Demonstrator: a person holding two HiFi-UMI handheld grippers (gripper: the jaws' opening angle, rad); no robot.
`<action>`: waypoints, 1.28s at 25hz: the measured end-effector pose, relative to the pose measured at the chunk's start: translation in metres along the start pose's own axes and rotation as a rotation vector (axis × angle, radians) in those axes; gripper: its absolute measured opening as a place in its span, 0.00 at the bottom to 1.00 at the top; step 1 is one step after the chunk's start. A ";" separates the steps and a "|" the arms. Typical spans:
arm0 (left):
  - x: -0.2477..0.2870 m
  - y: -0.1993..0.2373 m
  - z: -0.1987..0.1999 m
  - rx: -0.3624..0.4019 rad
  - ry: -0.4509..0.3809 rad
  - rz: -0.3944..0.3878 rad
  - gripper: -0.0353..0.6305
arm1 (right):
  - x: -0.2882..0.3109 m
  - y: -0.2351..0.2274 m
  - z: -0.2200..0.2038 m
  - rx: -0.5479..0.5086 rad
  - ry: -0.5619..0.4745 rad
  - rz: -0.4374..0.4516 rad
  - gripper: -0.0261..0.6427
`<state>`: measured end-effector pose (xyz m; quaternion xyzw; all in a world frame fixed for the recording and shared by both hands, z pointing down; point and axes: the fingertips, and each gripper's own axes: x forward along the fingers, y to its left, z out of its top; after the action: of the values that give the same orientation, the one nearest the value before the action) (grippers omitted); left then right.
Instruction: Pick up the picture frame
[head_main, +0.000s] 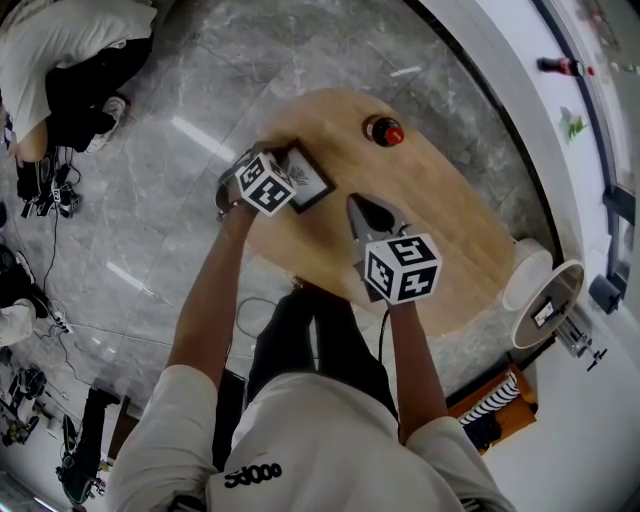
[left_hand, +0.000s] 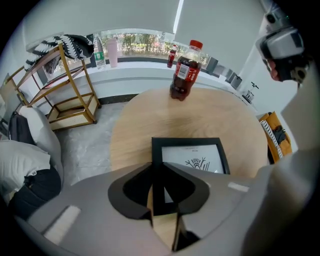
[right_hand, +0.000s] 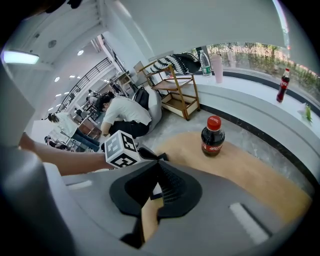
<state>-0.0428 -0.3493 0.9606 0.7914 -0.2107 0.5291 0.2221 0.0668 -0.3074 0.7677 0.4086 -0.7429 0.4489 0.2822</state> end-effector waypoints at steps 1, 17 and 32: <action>-0.002 0.000 0.001 -0.006 -0.007 0.001 0.16 | -0.002 0.000 0.000 -0.003 -0.003 -0.003 0.04; -0.108 -0.015 0.033 -0.180 -0.201 0.118 0.16 | -0.067 0.032 0.014 -0.090 -0.085 -0.012 0.04; -0.286 -0.048 0.029 -0.271 -0.405 0.315 0.16 | -0.172 0.103 0.033 -0.212 -0.211 -0.013 0.04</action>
<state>-0.0945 -0.2993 0.6784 0.8016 -0.4399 0.3553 0.1941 0.0635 -0.2490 0.5728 0.4264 -0.8089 0.3208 0.2470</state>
